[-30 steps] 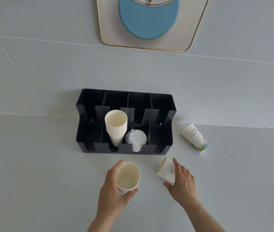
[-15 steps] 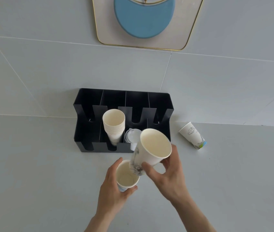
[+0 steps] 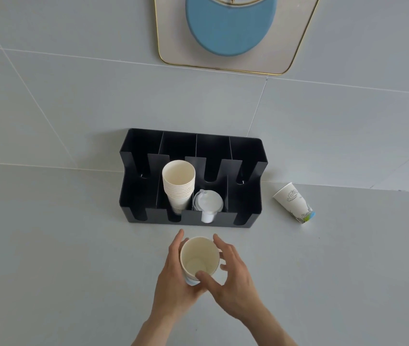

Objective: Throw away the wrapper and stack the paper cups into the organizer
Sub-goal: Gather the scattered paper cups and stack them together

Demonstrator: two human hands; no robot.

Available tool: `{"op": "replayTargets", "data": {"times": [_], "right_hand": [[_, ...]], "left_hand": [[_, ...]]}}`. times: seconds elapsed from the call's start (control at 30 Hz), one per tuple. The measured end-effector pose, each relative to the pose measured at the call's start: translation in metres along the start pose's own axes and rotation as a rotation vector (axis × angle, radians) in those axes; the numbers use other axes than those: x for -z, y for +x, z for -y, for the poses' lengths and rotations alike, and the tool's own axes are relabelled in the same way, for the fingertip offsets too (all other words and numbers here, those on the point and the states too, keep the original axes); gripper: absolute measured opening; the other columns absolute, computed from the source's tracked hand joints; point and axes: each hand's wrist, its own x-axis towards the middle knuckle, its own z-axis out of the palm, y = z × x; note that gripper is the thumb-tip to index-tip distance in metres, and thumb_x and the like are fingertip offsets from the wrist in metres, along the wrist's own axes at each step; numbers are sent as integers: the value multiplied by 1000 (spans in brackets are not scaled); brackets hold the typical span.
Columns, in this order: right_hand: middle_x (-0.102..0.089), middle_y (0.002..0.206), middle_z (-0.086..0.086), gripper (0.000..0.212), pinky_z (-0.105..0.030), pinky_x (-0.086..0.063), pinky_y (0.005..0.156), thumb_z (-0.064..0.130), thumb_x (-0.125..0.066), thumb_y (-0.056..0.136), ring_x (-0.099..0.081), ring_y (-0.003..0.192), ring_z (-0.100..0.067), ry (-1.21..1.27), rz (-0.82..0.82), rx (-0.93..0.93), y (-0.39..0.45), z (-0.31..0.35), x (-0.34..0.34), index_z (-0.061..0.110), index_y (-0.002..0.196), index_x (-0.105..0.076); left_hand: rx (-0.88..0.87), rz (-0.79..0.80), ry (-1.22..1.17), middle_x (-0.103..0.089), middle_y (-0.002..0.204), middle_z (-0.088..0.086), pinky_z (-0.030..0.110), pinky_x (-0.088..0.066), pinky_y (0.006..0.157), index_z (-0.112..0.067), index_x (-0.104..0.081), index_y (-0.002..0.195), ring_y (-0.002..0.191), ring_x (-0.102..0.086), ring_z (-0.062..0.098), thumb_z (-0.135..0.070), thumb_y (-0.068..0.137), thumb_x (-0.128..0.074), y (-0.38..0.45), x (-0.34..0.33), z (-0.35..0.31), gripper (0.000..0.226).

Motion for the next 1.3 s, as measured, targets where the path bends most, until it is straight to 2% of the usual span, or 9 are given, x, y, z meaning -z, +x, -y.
{"op": "replayTargets", "data": {"times": [0.13,0.23,0.4,0.53,0.77,0.93,1.03,1.13,1.3], "right_hand": [[-49,133,24,80,-30,-53,97,61,-65,85,-52,120,-2,-46,8,14,3,-6,-3,37,154,-31],[-53,130,22,76,-26,-55,89,63,-66,83,-57,116,-2,-27,-25,16,7,-9,6,36,149,-41],[-67,103,13,27,-41,-62,71,29,-77,86,-69,86,-7,53,-402,-182,36,-38,60,30,111,-66],[-70,99,2,20,-37,-56,71,22,-76,86,-68,80,-16,-96,-534,-292,67,-78,114,24,103,-66],[-65,113,-16,42,-46,-47,86,20,-81,81,-58,108,-40,-492,-454,-336,122,-145,175,11,119,-66],[-49,145,-12,79,-47,-41,104,37,-75,87,-48,131,-36,-576,-226,-444,158,-175,199,17,151,-36],[-54,135,-16,82,-47,-44,99,38,-73,88,-52,124,-38,-622,-153,-481,164,-183,198,20,154,-29],[-57,129,-19,87,-48,-45,96,32,-78,83,-51,123,-39,-489,-216,-550,157,-186,188,18,153,-28],[-61,126,-3,99,-46,-50,93,28,-83,75,-58,118,-29,169,-403,-646,120,-151,177,20,155,-27]], "left_hand": [[-35,-4,13,-38,135,-40,10,-43,83,-62,-20,139,120,-48,-5,-51,59,-88,0,2,-2,106],[-37,-17,-9,-42,137,-34,9,-42,83,-55,-28,140,120,-49,-4,-55,61,-86,3,0,-3,99],[-14,-28,-39,-45,140,-30,20,-43,89,-48,-32,144,122,-49,-3,-49,56,-90,11,-11,-8,105],[0,-16,-67,-46,137,-32,18,-42,87,-53,-32,141,120,-46,-15,-48,55,-92,18,-27,-21,104],[-17,18,-44,-47,141,-31,15,-41,90,-55,-33,140,125,-47,-11,-46,55,-93,35,-60,-41,104],[5,7,-32,-46,141,-31,15,-40,92,-52,-32,142,128,-45,-9,-48,56,-93,42,-74,-49,106],[21,2,-23,-46,140,-33,13,-40,92,-54,-31,141,128,-44,-10,-46,57,-93,42,-76,-51,104],[24,-6,-21,-46,141,-32,14,-41,93,-54,-31,141,129,-45,-8,-46,57,-92,41,-75,-51,104],[20,16,-12,-45,141,-32,11,-40,90,-53,-31,142,129,-45,-8,-45,57,-92,40,-72,-52,104]]}}
